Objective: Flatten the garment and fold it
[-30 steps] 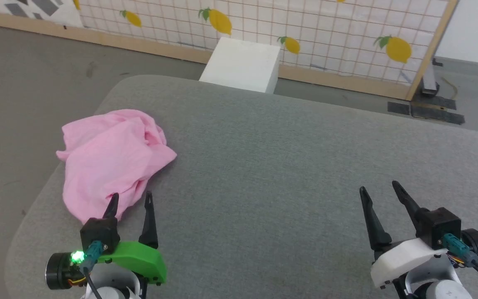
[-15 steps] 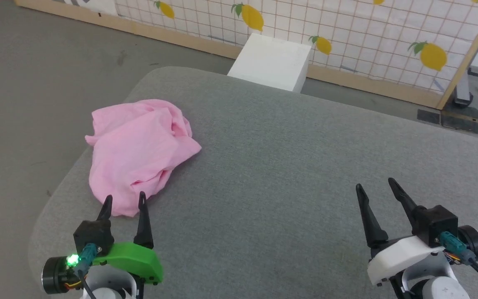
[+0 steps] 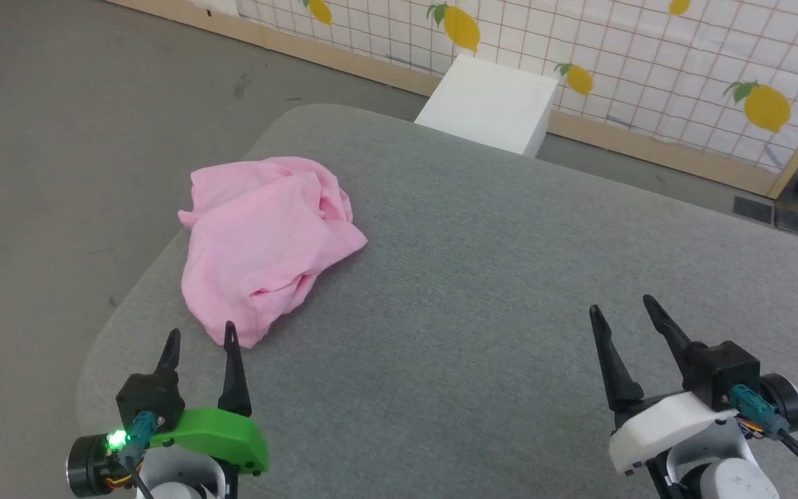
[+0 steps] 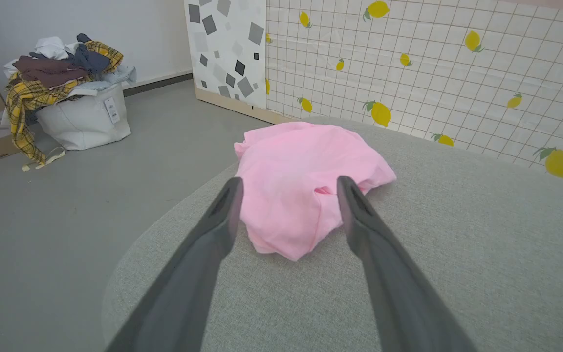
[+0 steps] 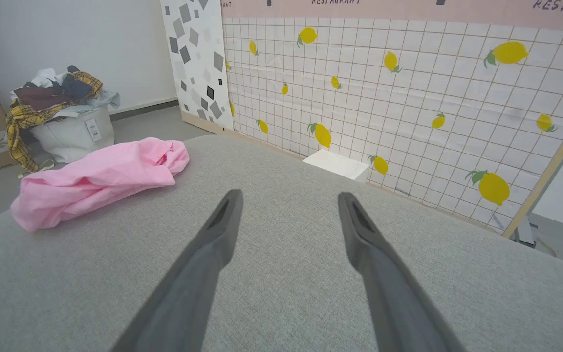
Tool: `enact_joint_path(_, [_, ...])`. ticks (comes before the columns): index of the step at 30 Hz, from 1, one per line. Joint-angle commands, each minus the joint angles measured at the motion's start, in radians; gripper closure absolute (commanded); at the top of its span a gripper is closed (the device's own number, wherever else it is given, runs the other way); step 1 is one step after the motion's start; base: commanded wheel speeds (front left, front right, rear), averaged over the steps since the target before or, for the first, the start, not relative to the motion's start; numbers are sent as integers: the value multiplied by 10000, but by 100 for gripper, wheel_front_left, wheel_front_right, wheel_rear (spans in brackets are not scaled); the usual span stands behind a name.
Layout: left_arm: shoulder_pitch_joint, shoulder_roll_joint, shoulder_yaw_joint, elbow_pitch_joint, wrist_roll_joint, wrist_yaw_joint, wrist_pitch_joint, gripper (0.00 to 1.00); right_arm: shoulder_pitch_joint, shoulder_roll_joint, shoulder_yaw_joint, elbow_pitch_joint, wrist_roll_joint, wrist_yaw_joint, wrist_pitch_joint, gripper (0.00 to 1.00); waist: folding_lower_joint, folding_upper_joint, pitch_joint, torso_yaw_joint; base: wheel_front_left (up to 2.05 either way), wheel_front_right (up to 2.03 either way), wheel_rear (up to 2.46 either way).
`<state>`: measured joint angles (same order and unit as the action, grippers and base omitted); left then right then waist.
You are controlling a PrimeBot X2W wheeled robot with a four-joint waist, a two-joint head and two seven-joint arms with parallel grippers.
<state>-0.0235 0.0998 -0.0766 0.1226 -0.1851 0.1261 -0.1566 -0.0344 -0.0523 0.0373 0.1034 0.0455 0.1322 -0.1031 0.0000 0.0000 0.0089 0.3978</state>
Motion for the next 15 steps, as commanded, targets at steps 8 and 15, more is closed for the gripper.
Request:
enact_joint_path(8, [-38,164,-108,164,-440,193,-231,0,-240,13,119,131,114,-11,-154,0,0,0,-7,509,0,0,0])
enact_joint_path(15, [-19,268,-128,278,-694,312,-377,0,-283,15,171,196,163,-11,-217,0,0,0,-12,883,0,0,0])
